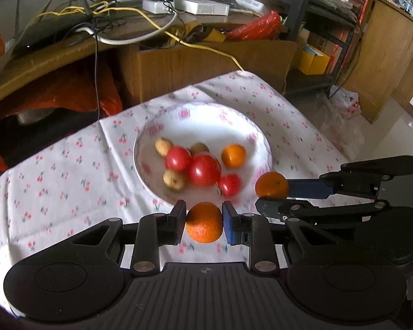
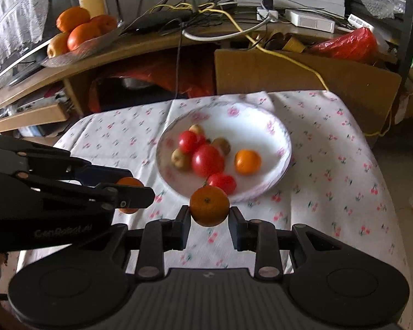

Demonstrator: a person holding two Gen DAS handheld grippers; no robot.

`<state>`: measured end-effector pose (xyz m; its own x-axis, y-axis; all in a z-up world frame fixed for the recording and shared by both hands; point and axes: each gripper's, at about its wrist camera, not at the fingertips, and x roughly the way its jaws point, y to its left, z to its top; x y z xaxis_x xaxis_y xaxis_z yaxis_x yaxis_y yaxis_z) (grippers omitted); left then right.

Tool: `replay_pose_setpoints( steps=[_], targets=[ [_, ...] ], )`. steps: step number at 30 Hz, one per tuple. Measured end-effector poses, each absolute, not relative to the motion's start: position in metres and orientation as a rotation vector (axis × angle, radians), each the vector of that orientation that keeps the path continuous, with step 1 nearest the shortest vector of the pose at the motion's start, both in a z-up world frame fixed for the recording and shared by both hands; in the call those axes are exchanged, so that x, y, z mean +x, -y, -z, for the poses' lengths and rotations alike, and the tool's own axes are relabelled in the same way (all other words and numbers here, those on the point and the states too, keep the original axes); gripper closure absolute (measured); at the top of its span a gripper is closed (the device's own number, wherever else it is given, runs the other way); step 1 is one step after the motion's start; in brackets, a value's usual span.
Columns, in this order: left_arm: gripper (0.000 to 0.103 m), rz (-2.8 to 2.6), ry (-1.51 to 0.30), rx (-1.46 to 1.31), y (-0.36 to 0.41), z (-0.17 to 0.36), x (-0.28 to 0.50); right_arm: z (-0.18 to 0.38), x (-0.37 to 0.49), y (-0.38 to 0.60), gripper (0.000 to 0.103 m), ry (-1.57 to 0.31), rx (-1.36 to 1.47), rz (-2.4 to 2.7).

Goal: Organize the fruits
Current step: 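Carry the tangerine in the left tool while the right tool carries its tangerine to the bowl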

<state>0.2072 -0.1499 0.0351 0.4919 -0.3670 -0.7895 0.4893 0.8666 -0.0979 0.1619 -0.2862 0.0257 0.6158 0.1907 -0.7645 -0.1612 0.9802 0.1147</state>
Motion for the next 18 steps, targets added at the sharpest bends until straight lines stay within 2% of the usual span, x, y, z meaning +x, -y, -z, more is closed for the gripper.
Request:
replay_pose_setpoints(
  steps=[18],
  targets=[
    [0.069,0.494,-0.892,0.145,0.178,-0.028,0.277,-0.018,0.242,0.313,0.077,-0.869,0.051,-0.142]
  ],
)
